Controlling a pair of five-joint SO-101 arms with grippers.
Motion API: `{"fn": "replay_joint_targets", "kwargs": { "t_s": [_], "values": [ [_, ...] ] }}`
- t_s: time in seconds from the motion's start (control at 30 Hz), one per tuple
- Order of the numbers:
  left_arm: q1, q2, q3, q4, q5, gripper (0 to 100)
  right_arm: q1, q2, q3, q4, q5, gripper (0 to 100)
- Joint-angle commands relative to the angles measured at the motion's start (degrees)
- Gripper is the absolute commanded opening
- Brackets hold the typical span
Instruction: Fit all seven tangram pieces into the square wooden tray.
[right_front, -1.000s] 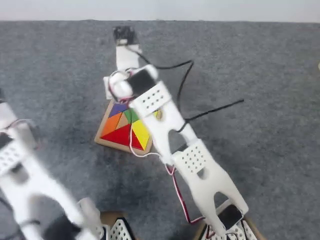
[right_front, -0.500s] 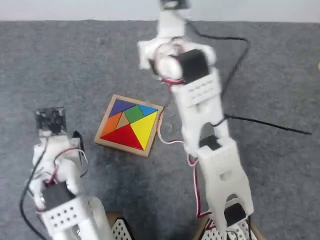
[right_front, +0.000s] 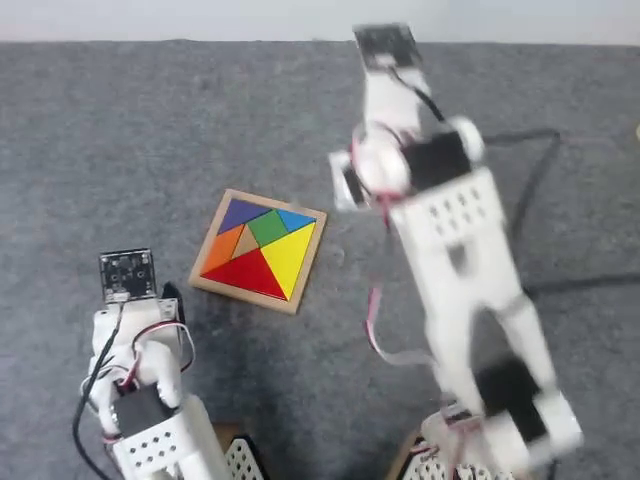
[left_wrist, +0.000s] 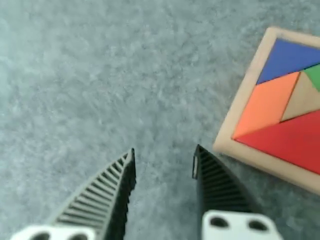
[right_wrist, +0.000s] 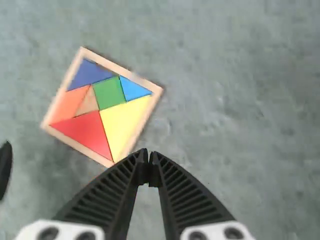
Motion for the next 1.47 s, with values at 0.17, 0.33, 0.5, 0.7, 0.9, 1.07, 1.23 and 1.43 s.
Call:
{"fn": "replay_joint_targets", "kwargs": {
  "t_s": [0.17, 0.33, 0.5, 0.7, 0.9, 1.07, 1.23, 1.43],
  "values": [
    [0.44, -0.53, -0.22, 8.53, 0.44, 18, 10.07, -41.19, 78.51, -39.25, 5.27, 0.7],
    [0.44, -0.62, -0.22, 10.99, 0.53, 18, 18.15, -53.85, 95.91, -42.51, 9.23, 0.7],
    [0.44, -0.62, -0.22, 10.99, 0.53, 18, 24.48, -62.29, 100.84, -42.77, 9.32, 0.7],
    [0.44, -0.62, -0.22, 10.99, 0.53, 18, 29.41, -71.52, 110.68, -48.04, 9.32, 0.7],
    [0.44, -0.62, -0.22, 10.99, 0.53, 18, 31.78, -80.22, 112.35, -44.79, 9.32, 0.8],
    [0.44, -0.62, -0.22, 10.99, 0.53, 18, 31.69, -82.59, 112.35, -42.86, 9.23, 0.8],
    [0.44, -0.62, -0.22, 10.99, 0.53, 18, 31.69, -82.59, 112.35, -42.86, 9.23, 0.8],
    [0.44, -0.62, -0.22, 10.99, 0.53, 18, 31.69, -82.59, 112.35, -42.86, 9.23, 0.8]
  ]
}}
